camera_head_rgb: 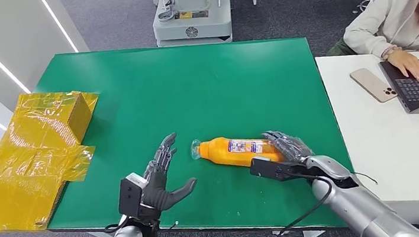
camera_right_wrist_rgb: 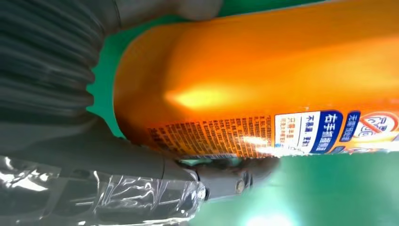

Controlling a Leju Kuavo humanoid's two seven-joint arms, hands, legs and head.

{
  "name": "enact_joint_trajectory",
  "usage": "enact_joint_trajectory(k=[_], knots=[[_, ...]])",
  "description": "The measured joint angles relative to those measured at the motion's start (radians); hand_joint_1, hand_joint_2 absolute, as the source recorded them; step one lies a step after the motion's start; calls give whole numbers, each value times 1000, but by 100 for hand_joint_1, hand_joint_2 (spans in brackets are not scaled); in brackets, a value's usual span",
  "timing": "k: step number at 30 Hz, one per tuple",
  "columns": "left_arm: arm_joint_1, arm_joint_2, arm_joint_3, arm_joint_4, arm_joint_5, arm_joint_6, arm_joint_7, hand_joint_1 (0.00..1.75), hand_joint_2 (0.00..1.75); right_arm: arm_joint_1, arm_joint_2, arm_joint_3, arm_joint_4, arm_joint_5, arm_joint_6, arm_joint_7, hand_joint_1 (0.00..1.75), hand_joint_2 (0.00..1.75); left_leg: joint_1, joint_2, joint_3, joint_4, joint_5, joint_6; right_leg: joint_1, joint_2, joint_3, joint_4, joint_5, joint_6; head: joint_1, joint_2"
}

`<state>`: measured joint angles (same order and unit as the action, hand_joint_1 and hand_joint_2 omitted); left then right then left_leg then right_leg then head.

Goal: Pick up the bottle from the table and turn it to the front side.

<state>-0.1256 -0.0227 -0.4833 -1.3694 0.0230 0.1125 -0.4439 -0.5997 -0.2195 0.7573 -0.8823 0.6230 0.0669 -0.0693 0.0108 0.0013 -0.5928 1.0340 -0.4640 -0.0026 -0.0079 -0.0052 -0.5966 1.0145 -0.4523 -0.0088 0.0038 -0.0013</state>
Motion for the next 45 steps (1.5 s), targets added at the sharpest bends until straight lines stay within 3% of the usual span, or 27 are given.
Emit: enact_joint_trajectory(k=[6, 14, 19, 24, 29, 36, 41, 45], knots=[[0, -1, 0, 1, 15, 3, 4, 0, 175, -37, -15, 35, 23, -25, 34, -22, 174, 175, 0, 0, 0, 0, 0, 0, 0, 0, 0, 0, 0, 0, 0, 0], [0, -1, 0, 4, 22, 4, 4, 0, 175, -61, -29, 69, 57, -87, 36, -49, 175, 175, 0, 0, 0, 0, 0, 0, 0, 0, 0, 0, 0, 0, 0, 0], [1, -1, 0, 4, 30, 11, 4, 0, 175, -46, -38, 65, 59, -213, 8, -93, 175, 175, 0, -1, 0, 0, 0, 0, 0, -1, 0, 0, 0, 0, 0, 0], [5, 1, 1, 4, 37, 37, 1, 0, 175, 37, -44, 8, 16, -408, -55, -167, 175, 175, 0, -1, -1, 0, 0, 0, 0, -1, 0, 0, 0, 0, 0, 0], [14, 9, 10, 4, 39, 68, -2, 0, 175, 183, -49, -78, -111, -554, -167, -261, 175, 175, 0, -2, -1, 0, -1, 0, 0, -2, 0, 0, -1, 0, 0, 0], [27, 25, 27, -2, 40, 78, -15, 0, 175, 383, -48, -172, -320, -588, -300, -319, 175, 175, 0, -2, -2, -1, -1, 0, 1, -3, -1, 0, -2, 0, 0, 0], [5, 35, 41, -6, 158, -45, 33, 0, 175, 440, -45, -203, -404, -583, -352, -355, 175, 175, 0, -2, -2, -1, 0, 0, 1, -3, -1, 0, -2, -1, 0, 0], [-69, 42, 44, 8, 246, -153, 82, 0, 175, 442, -32, -207, -436, -583, -362, -379, 175, 175, 0, -2, -2, 0, 1, 0, 1, -3, -1, 0, 0, 0, 0, 0]])
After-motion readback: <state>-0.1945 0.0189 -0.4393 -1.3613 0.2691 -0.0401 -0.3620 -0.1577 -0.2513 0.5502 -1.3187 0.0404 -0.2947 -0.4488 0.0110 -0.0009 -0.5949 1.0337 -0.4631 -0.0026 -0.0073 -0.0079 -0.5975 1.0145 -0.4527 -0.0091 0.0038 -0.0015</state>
